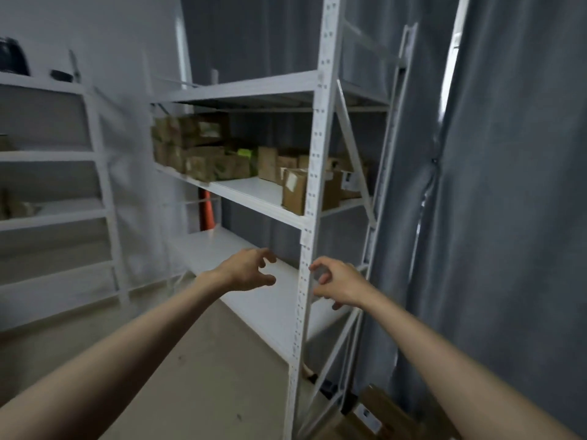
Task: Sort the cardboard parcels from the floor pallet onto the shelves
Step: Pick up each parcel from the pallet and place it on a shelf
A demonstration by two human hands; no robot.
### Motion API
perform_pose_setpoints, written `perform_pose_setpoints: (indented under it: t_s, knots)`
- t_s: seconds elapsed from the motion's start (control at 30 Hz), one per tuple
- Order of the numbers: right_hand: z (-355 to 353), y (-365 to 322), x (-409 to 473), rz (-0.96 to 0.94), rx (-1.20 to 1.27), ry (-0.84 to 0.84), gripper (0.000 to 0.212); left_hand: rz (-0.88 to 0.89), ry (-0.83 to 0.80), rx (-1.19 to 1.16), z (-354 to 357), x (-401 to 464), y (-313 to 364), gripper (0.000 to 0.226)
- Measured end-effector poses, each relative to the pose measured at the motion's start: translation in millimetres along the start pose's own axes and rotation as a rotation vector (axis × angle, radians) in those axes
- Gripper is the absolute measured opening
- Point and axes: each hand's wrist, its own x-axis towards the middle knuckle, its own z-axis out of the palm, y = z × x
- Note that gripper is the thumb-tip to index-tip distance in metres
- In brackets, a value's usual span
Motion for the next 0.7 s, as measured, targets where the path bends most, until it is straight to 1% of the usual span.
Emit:
perform_pose_setpoints:
  t_s: [0.1,0.27,0.47,0.57,0.7]
  knots:
    - [27,-38,33,-0.049,-0.017,0.004,0.046,-0.029,0.017,0.024,-27,3,-50,0.049]
    - [74,-97,91,-0.084,-0.054,-0.006,0.049,-0.023,0.02,0.067,-73,19,-132,0.05]
    - [129,-166,165,-0.12,-0.034,0.028,0.048,-0.028,0.041,0.104,-131,43,-228,0.049]
    - [157,-187,197,-0.106,-0.038,0.025,0.047,-0.039,0.051,0.07,-144,55,-268,0.047]
    - [182,-205,245,-0.097,-0.046,0.033,0.047,-0.047,0.049,0.052,-144,80,-315,0.049]
